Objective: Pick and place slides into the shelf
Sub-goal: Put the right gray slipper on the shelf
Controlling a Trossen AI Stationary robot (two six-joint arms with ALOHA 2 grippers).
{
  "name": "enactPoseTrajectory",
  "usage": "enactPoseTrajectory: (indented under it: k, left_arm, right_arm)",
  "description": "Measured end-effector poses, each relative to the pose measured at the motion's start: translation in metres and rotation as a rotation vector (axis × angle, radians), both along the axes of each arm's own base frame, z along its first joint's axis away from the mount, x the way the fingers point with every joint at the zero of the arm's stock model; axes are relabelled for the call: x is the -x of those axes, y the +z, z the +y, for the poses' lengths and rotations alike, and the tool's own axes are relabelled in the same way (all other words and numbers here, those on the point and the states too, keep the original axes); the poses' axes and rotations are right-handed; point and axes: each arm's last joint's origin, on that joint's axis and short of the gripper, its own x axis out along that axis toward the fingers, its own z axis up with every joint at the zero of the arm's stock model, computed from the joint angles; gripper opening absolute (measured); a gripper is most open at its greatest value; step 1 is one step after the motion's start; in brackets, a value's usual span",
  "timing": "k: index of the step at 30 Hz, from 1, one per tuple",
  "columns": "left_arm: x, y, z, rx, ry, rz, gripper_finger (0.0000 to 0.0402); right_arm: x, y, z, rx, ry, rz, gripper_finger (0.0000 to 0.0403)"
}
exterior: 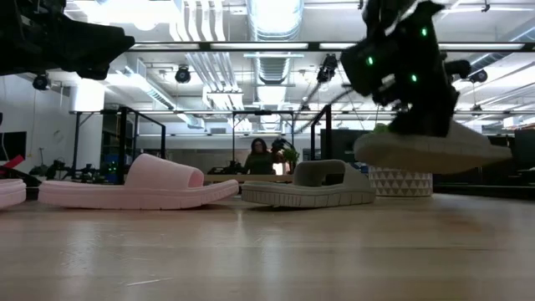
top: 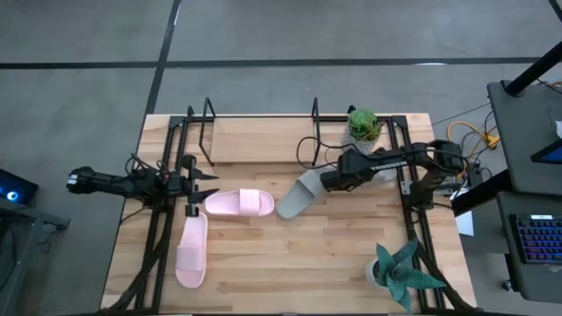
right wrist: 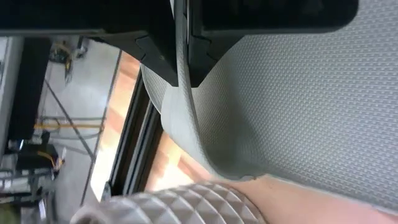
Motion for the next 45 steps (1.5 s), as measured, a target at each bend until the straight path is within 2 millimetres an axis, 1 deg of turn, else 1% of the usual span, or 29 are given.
enactPoseTrajectory:
  k: [2,6,13,16,18,20,22,24,26,28,32,35,39,43,45]
  left_arm:
    - [0.000,0.000,0.000,0.000,0.000,0.000,0.0146]
    - [0.000,0.000,0.000,0.000,0.000,0.000,0.0146]
    - [-0.001,-0.001,0.000,-0.002,0.000,0.010,0.0146]
    - [-0.001,-0.001,0.000,-0.009,-0.005,0.011,0.0146]
    - [-0.001,0.000,-0.001,-0.063,-0.012,0.002,0.0146]
    - [-0.001,0.002,-0.003,-0.108,-0.085,-0.022,0.0146]
    - [-0.001,0.004,-0.008,-0.166,-0.256,-0.060,0.0146]
    - [0.000,0.008,-0.014,-0.266,-0.424,-0.129,0.0146]
    - [0.000,0.010,-0.016,-0.340,-0.485,-0.172,0.0146]
    - [-0.003,0.009,-0.016,-0.378,-0.447,-0.162,0.0146]
    - [-0.012,0.007,-0.014,-0.508,-0.297,-0.138,0.0146]
    - [-0.019,0.011,-0.015,-0.555,-0.285,-0.143,0.0153]
    - [-0.035,0.025,-0.017,-0.570,-0.293,-0.105,0.0190]
    - [-0.060,0.043,-0.022,-0.570,-0.299,-0.090,0.0233]
    - [-0.075,0.052,-0.024,-0.574,-0.308,-0.070,0.0245]
  right_arm:
    - [-0.006,0.012,0.006,-0.002,0.034,-0.015,0.0012]
    - [-0.018,0.038,0.022,-0.007,0.131,-0.119,0.0012]
    - [-0.025,0.084,0.061,0.041,0.321,-0.307,0.0012]
    - [-0.025,0.097,0.078,0.060,0.419,-0.356,0.0011]
    - [-0.026,0.102,0.089,0.076,0.490,-0.376,0.0011]
    - [-0.029,0.104,0.099,0.088,0.547,-0.418,0.0011]
    - [-0.032,0.104,0.108,0.091,0.606,-0.460,0.0011]
    - [-0.037,0.105,0.115,0.090,0.667,-0.501,0.0011]
    - [-0.044,0.106,0.121,0.098,0.726,-0.550,0.0011]
    - [-0.051,0.108,0.125,0.096,0.781,-0.597,0.0011]
    - [-0.063,0.113,0.129,0.103,0.887,-0.651,0.0011]
    - [-0.070,0.115,0.126,0.079,0.942,-0.667,0.0011]
    - [-0.079,0.118,0.118,0.041,0.988,-0.697,0.0011]
    - [-0.083,0.119,0.109,0.059,1.000,-0.683,0.0011]
    - [-0.084,0.119,0.106,0.062,1.000,-0.673,0.0011]
